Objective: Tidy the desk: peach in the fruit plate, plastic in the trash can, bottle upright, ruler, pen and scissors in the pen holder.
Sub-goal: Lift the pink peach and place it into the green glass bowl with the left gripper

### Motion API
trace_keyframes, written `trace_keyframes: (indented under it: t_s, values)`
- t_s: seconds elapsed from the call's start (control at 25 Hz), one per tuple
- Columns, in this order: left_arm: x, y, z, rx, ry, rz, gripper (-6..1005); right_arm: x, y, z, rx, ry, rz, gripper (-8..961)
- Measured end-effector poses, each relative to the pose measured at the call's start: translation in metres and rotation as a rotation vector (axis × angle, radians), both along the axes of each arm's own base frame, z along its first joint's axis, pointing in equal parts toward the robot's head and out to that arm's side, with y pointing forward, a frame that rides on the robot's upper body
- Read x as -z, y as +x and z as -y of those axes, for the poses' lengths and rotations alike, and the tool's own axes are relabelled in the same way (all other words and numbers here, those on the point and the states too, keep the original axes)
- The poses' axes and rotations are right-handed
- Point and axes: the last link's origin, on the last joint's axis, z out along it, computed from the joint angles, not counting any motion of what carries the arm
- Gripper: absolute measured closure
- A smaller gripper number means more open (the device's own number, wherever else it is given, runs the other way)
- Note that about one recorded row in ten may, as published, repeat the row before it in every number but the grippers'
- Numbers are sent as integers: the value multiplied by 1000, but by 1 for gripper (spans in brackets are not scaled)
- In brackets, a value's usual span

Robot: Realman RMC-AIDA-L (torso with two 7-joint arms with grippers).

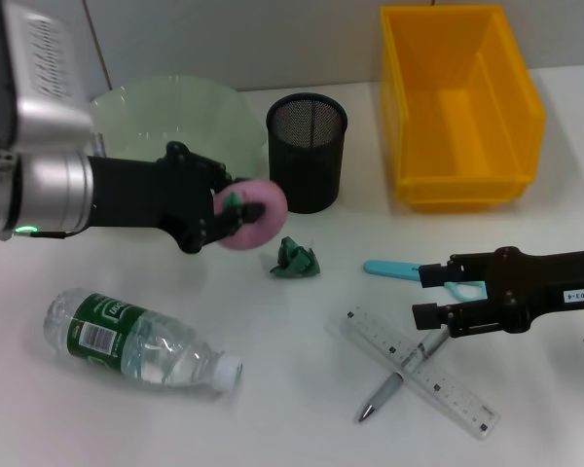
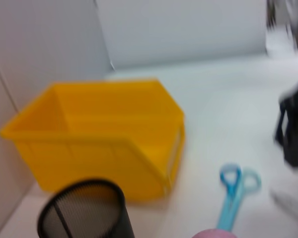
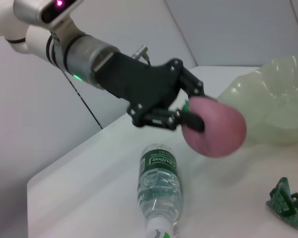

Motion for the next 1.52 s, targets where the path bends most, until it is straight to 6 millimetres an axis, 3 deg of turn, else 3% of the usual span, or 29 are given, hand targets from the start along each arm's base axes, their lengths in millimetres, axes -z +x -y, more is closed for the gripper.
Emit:
trace_keyframes:
  t_s: [0.32, 0.76, 0.84, 1.0, 1.16, 1.52]
  values:
    - [-13, -5, 8, -121, 2, 328, 784, 2, -4, -3, -7, -1, 1, 168]
    - [-18, -19, 6, -218, 82, 583, 851, 3, -4, -3, -11, -4, 0, 169]
    - [-23, -33, -3, -292, 177, 689, 868, 3, -4, -3, -12, -4, -1, 168]
    - [-23, -40, -7, -324, 221, 697, 877, 3, -4, -3, -14, -3, 0, 168]
    - [-10, -64, -23, -458, 389, 679, 880, 3, -5, -3, -16, -1, 2, 168]
    - [15, -75, -43, -489, 503, 480, 881, 3, -5, -4, -18, 1, 4, 169]
